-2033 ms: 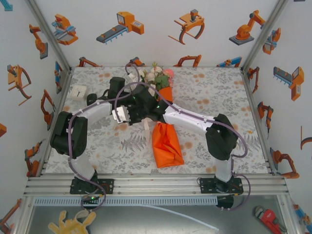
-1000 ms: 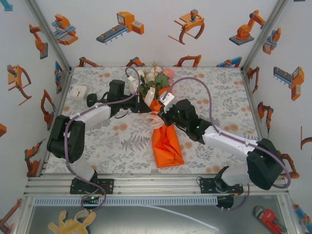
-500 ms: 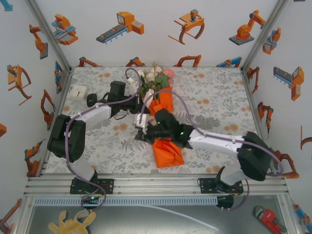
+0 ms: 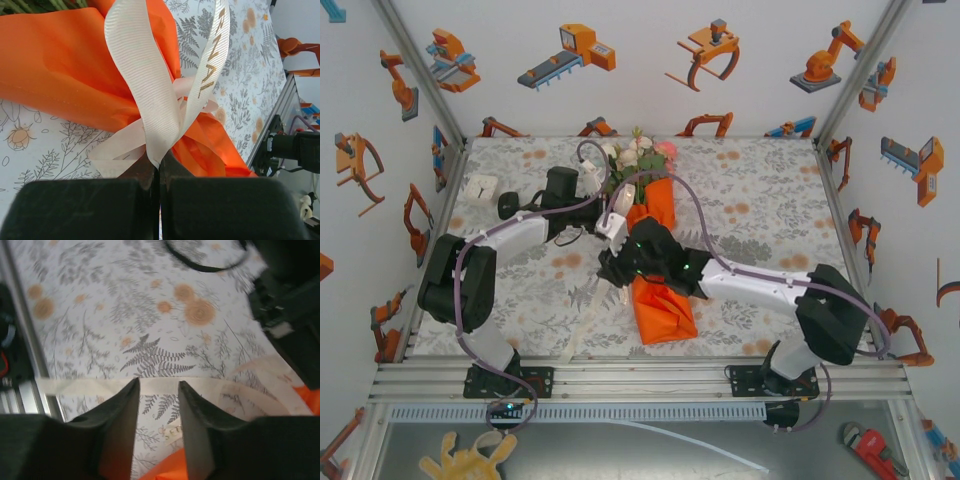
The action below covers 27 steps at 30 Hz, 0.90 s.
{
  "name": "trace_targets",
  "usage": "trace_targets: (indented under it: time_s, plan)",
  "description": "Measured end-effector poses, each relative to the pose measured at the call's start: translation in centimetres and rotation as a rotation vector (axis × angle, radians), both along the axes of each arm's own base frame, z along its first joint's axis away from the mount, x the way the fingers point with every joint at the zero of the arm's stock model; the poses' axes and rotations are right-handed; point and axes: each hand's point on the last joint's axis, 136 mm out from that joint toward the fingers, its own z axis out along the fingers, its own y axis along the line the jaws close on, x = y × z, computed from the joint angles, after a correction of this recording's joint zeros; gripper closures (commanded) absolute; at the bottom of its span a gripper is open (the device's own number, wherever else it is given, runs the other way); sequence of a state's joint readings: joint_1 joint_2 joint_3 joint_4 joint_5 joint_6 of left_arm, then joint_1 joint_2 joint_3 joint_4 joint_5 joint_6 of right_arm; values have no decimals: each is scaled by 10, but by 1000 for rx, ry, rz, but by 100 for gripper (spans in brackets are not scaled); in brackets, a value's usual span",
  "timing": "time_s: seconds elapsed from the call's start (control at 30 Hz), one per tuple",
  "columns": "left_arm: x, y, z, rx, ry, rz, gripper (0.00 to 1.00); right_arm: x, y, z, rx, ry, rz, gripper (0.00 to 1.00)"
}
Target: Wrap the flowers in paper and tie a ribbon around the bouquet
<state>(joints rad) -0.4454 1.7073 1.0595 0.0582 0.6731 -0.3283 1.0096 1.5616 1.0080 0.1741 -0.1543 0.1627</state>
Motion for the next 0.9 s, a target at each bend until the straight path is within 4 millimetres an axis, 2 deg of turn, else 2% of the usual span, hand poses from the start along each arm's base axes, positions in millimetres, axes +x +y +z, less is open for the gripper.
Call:
trace_targets:
  time_s: [0.07, 0.13, 0.3, 0.4, 0.5, 0.57, 0.7, 0.9]
  plan:
    - [4, 2, -2, 14, -5, 21, 100, 12, 8, -5, 30, 111, -124, 75]
    - [7, 4, -6, 29, -4, 43, 100, 17, 17, -16, 56, 216, -232, 79]
    - [16, 4, -16, 39, 13, 70, 100, 1, 35, -61, 57, 404, -407, 82]
    - [18, 3, -20, 36, 25, 75, 100, 4, 32, -91, 21, 451, -513, 81]
    - [19, 2, -19, 29, 24, 79, 100, 19, 19, -113, -22, 433, -630, 77]
    - [20, 1, -17, 22, 21, 80, 100, 31, 9, -120, -37, 411, -699, 77]
    - [21, -6, -8, -15, 8, 74, 100, 49, -9, -122, -30, 388, -801, 74]
    - [3, -31, 3, -65, 5, 1, 100, 71, -30, -118, -4, 352, -929, 70]
